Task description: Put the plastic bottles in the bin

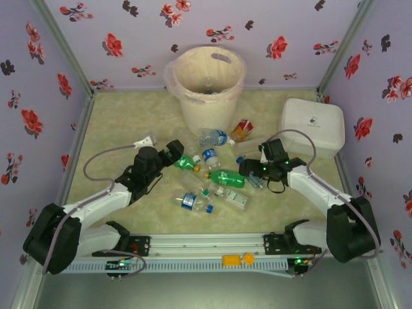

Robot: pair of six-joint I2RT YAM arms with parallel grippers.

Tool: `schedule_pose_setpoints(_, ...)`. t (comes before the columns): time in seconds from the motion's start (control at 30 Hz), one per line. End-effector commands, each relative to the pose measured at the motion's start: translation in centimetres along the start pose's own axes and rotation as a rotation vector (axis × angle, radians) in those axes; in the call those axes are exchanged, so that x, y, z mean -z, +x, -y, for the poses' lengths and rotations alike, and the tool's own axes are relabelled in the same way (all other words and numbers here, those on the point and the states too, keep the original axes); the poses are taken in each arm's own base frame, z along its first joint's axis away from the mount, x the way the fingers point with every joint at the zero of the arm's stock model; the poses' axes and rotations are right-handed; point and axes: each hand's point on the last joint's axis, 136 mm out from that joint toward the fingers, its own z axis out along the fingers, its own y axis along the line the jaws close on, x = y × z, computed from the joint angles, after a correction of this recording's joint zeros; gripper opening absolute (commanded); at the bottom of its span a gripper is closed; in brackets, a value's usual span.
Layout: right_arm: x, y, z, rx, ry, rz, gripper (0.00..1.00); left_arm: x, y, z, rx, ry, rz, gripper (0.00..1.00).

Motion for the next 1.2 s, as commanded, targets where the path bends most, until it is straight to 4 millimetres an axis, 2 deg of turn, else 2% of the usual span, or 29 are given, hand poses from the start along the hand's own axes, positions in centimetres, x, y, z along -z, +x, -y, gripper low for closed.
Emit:
schedule_pose_setpoints(0.0,-0.1,1.2,1.0,-0.032,0.034,-0.032,1.0,-0.2,-0.9,2.0,0.004,0.057,0.027,1.0)
schedule_pose_setpoints(0.1,-0.3,1.7,1.5,-0.013,0.056,-0.056,0.99,-0.1,-1.4,2.6,0.002,0.071,0.036,1.0)
schedule_pose_setpoints(0.3,-0.6,2.0,2.5,-0.015,0.109,-0.07,0.9,0.4,-4.0,5.5,-0.067,0.107,0.087,1.0)
schedule_pose_setpoints(0.4,-0.9,1.8,2.9,-0.02,0.136,-0.08,0.88,0.4,-4.2,5.8,-0.062,0.12,0.098,1.0)
schedule_pose_setpoints(0.47,-1.2,1.8,3.1,-0.021,0.151,-0.092,0.87,0.4,-4.0,5.5,-0.049,0.122,0.098,1.0)
schedule_pose_setpoints(0.83,-2.3,1.0,3.1,-0.026,0.161,-0.091,0.8,0.8,-1.4,1.3,-0.01,0.045,0.054,1.0)
schedule_pose_setpoints(1.03,-1.9,1.3,2.7,-0.019,0.14,-0.092,0.62,0.9,-1.5,0.7,-0.009,0.019,0.058,1.0)
schedule_pose_setpoints(1.17,-0.2,0.8,2.2,-0.014,0.12,-0.049,0.54,0.4,-1.7,0.7,-0.001,0.017,0.064,1.0)
